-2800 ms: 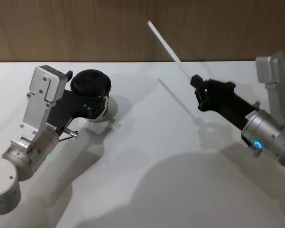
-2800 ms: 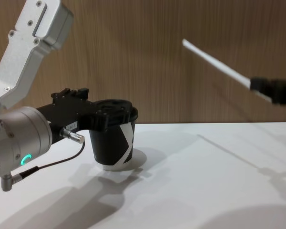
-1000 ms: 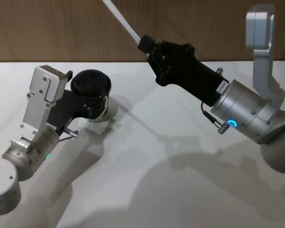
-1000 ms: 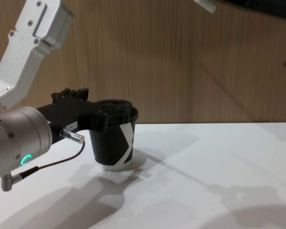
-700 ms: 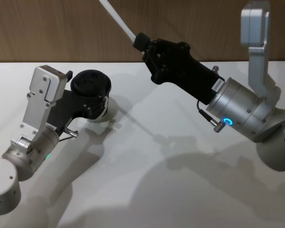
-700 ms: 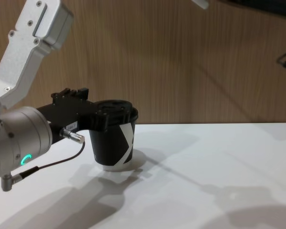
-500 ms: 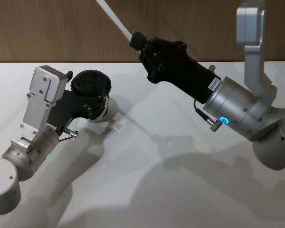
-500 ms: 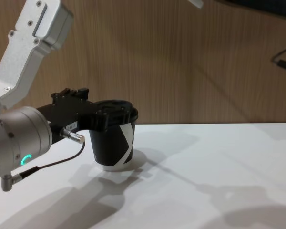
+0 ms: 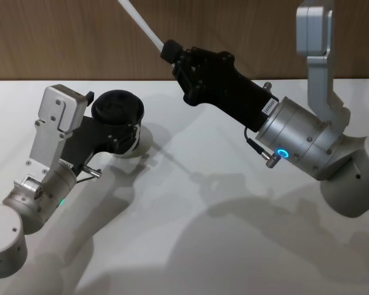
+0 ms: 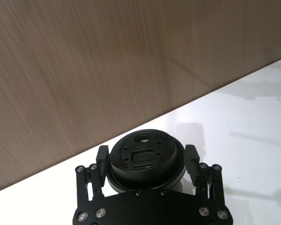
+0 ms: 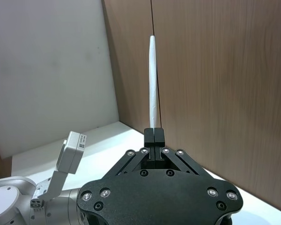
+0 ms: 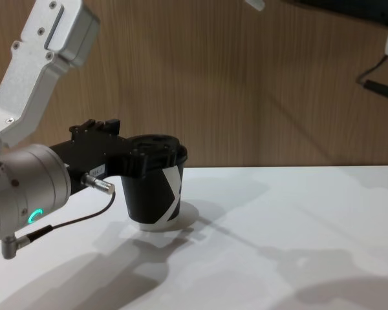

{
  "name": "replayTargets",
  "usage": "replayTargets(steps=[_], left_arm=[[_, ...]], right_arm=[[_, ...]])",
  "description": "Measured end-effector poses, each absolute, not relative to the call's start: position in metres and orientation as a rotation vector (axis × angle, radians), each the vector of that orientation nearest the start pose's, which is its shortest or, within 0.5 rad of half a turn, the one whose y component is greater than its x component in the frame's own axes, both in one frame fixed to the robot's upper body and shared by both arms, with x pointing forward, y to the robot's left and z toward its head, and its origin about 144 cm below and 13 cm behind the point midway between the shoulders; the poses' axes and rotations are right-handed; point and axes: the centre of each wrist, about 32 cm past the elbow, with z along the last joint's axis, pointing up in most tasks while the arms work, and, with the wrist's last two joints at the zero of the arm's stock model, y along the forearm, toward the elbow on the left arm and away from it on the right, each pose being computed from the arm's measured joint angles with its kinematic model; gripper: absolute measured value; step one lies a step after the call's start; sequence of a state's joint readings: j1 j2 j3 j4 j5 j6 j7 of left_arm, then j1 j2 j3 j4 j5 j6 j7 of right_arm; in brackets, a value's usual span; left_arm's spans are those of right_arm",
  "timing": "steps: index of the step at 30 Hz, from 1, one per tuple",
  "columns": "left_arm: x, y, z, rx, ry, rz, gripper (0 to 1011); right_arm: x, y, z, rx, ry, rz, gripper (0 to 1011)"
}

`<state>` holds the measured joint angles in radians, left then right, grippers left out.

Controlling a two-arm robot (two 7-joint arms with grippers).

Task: Pick up the straw with one hand, pass it to the other hand, and insert it into the cup.

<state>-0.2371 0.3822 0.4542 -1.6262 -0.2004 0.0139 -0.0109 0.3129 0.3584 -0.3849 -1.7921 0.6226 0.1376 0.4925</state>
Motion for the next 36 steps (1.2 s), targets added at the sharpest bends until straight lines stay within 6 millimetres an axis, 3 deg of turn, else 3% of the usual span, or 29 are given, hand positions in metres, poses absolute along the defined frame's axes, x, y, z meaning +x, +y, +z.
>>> replayTargets(steps=[36], left_arm=[[0.4920, 0.1984, 1.2044, 0.061, -0.268, 1.124, 1003]], right_arm=[[0.4964, -0.1907, 1.2881, 0.262, -0.057, -0.571, 1]])
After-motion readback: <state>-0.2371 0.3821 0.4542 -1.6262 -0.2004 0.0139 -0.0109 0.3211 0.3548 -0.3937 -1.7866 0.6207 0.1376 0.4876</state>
